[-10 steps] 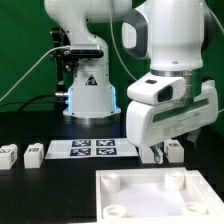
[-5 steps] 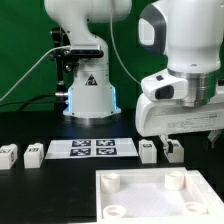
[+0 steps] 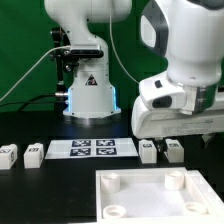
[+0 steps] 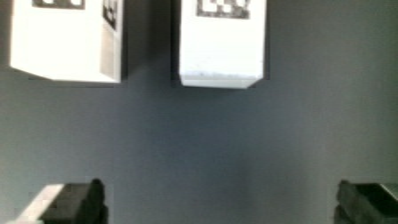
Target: Assemble one leg
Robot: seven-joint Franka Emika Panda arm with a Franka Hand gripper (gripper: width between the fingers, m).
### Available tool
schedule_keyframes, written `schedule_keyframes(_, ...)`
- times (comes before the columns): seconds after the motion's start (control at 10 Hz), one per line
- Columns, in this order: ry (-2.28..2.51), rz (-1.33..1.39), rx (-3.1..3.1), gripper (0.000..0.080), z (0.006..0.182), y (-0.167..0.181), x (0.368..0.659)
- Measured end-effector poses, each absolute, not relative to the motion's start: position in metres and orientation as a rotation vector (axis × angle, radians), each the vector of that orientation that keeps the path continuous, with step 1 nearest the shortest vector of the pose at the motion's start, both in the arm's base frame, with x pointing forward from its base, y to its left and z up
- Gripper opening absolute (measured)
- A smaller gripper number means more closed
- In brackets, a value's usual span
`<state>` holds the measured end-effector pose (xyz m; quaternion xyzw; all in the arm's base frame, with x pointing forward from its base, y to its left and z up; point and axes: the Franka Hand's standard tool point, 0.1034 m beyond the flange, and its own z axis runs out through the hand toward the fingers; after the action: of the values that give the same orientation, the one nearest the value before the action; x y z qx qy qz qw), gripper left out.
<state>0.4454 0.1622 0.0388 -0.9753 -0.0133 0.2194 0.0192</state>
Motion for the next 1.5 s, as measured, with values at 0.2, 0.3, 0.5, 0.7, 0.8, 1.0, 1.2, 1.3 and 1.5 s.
schedule_keyframes(0.2, -0.02, 1.042, -2.963, 0.0649, 0.037, 0.163, 0.419)
schedule_keyframes(0.3, -0.022, 1.129, -2.939, 0.0649, 0.034, 0.164, 0.417)
schedule_keyframes(0.5, -0.04, 1.404, -2.838, 0.0649, 0.032, 0.162, 0.412)
schedule_keyframes(0.7, -0.038, 1.36, -2.853, 0.0649, 0.03, 0.164, 0.417)
schedule_keyframes(0.8, -0.038, 1.363, -2.852, 0.0649, 0.029, 0.164, 0.417)
schedule_keyframes(1.0, -0.029, 1.38, -2.858, 0.0649, 0.029, 0.17, 0.41)
schedule_keyframes(1.2, -0.044, 1.397, -2.856, 0.0649, 0.024, 0.173, 0.398)
schedule_keyframes(1.3, -0.047, 1.408, -2.855, 0.0649, 0.02, 0.173, 0.392)
schedule_keyframes(1.5, -0.055, 1.437, -2.849, 0.0649, 0.011, 0.176, 0.381)
